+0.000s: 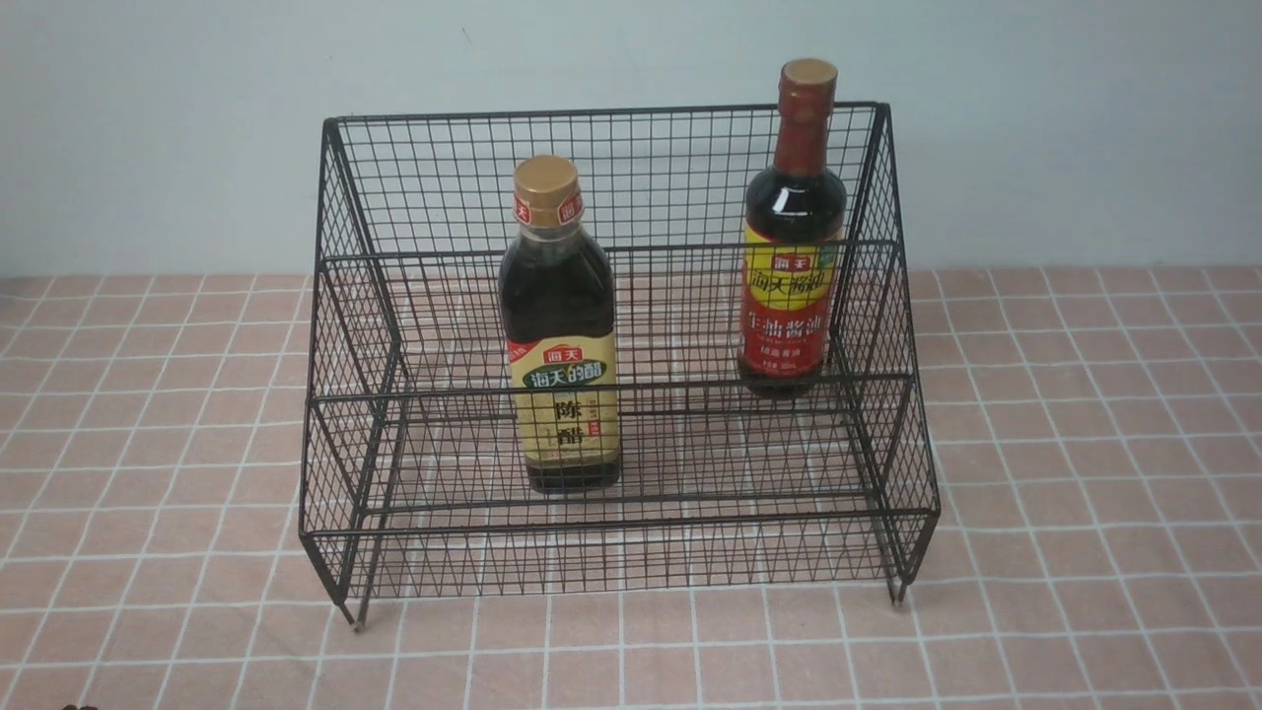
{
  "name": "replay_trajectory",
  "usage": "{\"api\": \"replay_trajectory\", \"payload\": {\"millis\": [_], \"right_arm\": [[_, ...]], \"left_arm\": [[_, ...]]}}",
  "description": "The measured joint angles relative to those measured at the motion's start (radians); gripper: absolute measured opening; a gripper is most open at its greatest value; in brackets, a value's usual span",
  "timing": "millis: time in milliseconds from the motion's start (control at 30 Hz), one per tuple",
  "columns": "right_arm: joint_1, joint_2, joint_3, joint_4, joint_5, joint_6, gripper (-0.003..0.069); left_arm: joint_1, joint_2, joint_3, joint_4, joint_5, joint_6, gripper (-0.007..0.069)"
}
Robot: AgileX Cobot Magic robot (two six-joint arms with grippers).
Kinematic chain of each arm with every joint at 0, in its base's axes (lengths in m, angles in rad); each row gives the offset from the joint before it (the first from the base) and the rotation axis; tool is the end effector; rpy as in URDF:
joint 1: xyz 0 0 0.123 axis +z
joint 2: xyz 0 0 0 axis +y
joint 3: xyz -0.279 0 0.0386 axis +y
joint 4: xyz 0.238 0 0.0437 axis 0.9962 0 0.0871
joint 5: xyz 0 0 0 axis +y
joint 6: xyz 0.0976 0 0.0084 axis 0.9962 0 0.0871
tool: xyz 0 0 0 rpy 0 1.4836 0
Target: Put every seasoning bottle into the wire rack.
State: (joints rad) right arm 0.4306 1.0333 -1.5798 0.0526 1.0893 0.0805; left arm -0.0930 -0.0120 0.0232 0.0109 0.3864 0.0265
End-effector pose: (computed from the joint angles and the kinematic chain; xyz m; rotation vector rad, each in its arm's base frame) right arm 0.1424 0.0704 0.5003 -0.3612 2.0147 0.3839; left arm 0.0521 -0.0045 0.1692 0.1190 1.8776 -0.0348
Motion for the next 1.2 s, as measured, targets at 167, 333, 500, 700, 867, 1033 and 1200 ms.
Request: {"api": "replay_trajectory", "payload": {"millis": [167,333,500,700,867,1033,1200], "right_arm": [[0.0,-0.191,0.057,0.109,-0.061,-0.05,-0.0012],[0.0,-0.318,0.184,0.178,-0.107,-0.08,-0.0012],[0.0,-0.424,0.308,0.273,-0.105,-0.127,-0.0012],[0.0,-0.455,0.381,0.277,-0.182,-0.28,-0.0013],[-0.016,-0.462,0.488,0.261,-0.354,-0.349,-0.0013],[-0.169,-0.529,0.698,0.203,-0.555,-0.358,-0.0013],[-0.3,-0.61,0.889,0.135,-0.637,-0.358,-0.0013]], "left_arm": [[0.0,0.0,0.0,0.0,0.0,0.0,-0.0007],[0.0,0.0,0.0,0.0,0.0,0.0,-0.0007],[0.0,0.0,0.0,0.0,0.0,0.0,-0.0007],[0.0,0.0,0.0,0.0,0.0,0.0,-0.0007],[0.0,0.0,0.0,0.0,0.0,0.0,-0.0007],[0.0,0.0,0.0,0.0,0.0,0.0,-0.0007],[0.0,0.0,0.0,0.0,0.0,0.0,-0.0007]]}}
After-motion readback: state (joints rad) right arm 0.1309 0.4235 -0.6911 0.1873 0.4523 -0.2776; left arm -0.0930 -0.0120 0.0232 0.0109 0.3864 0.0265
